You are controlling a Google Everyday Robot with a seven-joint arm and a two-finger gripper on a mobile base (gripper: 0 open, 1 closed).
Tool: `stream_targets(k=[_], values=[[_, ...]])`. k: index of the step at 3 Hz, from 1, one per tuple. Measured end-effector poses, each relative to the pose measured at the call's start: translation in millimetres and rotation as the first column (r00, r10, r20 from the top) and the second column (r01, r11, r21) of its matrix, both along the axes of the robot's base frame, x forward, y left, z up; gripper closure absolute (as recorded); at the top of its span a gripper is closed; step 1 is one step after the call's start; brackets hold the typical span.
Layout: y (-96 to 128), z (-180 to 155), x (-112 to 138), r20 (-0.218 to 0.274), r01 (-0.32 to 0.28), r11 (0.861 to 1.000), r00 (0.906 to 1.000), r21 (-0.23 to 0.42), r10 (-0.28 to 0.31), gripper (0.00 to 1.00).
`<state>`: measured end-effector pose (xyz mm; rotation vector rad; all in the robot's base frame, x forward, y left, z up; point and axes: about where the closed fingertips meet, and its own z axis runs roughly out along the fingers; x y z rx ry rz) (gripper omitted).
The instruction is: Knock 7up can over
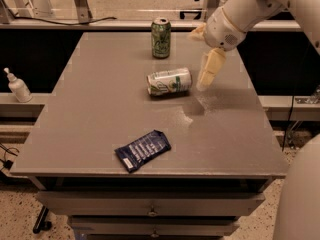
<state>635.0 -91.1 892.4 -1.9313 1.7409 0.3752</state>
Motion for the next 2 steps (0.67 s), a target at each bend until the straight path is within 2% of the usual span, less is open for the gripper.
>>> stream_targets(k=[1, 2], values=[[-39.8, 20.4, -5.5, 0.008, 0.089, 0.991, 0.9959, 0.095, -0.090, 0.00], [-71.7, 29.3, -11.8, 0.000, 0.160, 0.970, 0.9866, 0.183, -0.163, 0.00]])
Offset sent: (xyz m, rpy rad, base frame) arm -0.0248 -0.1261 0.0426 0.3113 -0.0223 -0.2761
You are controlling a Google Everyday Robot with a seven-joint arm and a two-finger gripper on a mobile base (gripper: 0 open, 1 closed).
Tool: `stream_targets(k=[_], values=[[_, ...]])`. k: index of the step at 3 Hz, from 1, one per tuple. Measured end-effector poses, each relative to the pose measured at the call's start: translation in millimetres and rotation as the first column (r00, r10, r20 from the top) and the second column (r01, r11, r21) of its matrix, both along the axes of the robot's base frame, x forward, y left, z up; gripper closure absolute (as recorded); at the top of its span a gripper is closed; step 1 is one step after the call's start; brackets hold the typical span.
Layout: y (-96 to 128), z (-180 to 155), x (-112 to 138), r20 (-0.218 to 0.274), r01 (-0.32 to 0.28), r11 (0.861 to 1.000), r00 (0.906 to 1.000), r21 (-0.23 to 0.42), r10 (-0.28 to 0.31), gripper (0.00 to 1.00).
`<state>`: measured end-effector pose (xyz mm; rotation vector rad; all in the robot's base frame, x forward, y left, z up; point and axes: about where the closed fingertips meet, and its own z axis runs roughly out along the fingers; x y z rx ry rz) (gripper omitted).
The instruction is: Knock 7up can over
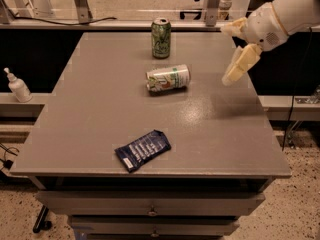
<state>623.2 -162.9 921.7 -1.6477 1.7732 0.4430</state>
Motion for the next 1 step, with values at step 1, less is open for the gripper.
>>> stream_targets(k=[1], values=[[-5.7, 1.3, -2.5, -0.001, 0.010, 1.000, 0.9999, 0.010, -0.010, 0.00]])
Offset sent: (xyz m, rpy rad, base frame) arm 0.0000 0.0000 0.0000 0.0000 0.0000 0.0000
